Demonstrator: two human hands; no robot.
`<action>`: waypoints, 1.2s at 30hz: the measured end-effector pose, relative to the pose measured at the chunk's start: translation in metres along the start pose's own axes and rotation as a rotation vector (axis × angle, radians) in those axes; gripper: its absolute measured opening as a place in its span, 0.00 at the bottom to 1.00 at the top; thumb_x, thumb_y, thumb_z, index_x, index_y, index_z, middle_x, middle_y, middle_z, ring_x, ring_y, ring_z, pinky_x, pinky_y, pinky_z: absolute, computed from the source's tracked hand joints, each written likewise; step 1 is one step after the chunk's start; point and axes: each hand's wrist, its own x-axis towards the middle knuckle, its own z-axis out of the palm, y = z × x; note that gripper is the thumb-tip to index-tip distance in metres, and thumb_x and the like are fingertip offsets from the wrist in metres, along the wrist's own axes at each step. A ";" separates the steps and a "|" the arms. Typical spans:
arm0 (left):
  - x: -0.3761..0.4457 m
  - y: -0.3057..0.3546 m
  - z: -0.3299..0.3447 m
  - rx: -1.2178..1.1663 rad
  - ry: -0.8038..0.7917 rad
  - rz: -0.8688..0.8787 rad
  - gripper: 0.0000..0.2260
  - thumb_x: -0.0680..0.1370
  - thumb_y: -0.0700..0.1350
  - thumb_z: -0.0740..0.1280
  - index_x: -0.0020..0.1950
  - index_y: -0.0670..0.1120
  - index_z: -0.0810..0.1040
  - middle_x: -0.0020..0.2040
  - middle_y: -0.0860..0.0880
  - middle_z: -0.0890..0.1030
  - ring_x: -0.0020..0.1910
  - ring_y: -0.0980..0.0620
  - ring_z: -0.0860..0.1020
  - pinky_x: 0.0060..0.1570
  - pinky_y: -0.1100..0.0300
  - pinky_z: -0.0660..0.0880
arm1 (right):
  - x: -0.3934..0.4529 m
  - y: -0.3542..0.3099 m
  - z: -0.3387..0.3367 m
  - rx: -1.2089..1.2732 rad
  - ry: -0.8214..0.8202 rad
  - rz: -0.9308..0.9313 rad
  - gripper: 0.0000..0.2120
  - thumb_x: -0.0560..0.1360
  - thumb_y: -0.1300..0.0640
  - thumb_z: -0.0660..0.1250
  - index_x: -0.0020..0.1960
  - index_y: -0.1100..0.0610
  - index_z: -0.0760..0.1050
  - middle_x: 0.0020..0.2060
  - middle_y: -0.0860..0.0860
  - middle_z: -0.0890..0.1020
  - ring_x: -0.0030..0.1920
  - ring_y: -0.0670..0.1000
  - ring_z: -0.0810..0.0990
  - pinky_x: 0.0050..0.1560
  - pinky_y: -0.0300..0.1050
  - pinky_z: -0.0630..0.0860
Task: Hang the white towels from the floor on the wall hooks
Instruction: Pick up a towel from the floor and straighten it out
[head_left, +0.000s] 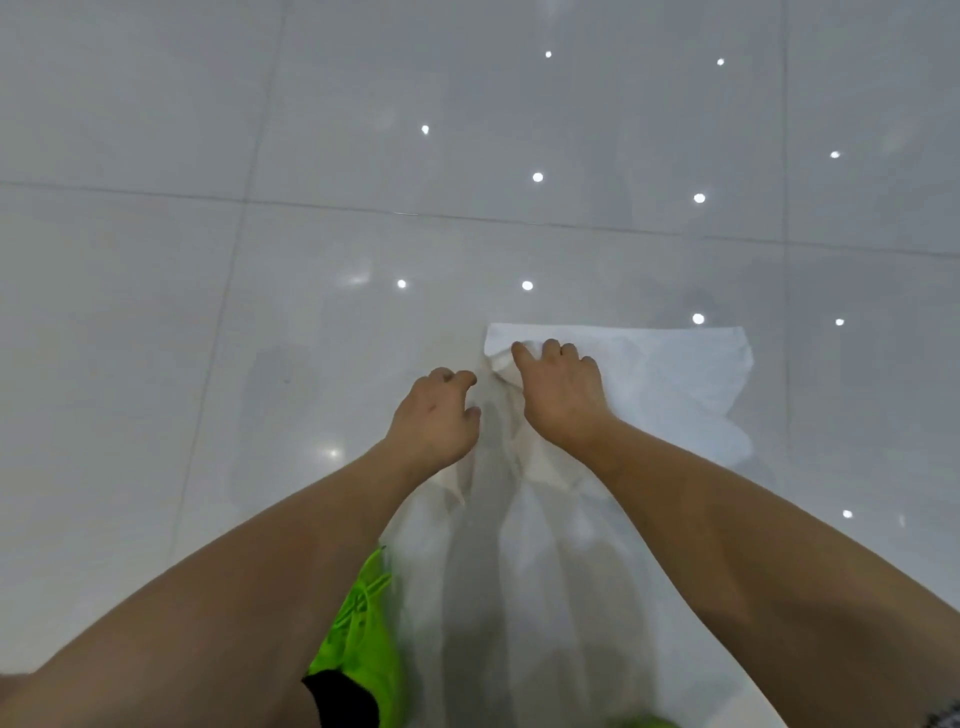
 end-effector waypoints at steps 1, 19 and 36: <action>0.002 0.000 0.001 0.001 -0.011 0.003 0.21 0.79 0.48 0.60 0.72 0.47 0.68 0.69 0.44 0.71 0.64 0.44 0.71 0.62 0.51 0.71 | 0.002 0.001 0.000 0.003 -0.008 0.014 0.23 0.72 0.62 0.62 0.66 0.56 0.67 0.48 0.54 0.74 0.42 0.53 0.69 0.39 0.47 0.63; -0.246 0.300 -0.387 0.054 0.062 0.405 0.22 0.75 0.45 0.68 0.70 0.51 0.71 0.68 0.49 0.73 0.64 0.46 0.71 0.60 0.55 0.69 | -0.277 0.069 -0.479 0.452 0.289 0.225 0.06 0.72 0.56 0.63 0.37 0.55 0.70 0.35 0.48 0.73 0.43 0.52 0.73 0.38 0.42 0.63; -0.513 0.732 -0.577 0.058 0.547 1.115 0.10 0.77 0.44 0.57 0.47 0.52 0.78 0.42 0.54 0.80 0.45 0.49 0.76 0.41 0.57 0.68 | -0.645 0.272 -0.804 0.605 1.059 0.488 0.16 0.70 0.39 0.66 0.35 0.50 0.70 0.29 0.45 0.76 0.33 0.44 0.75 0.31 0.43 0.66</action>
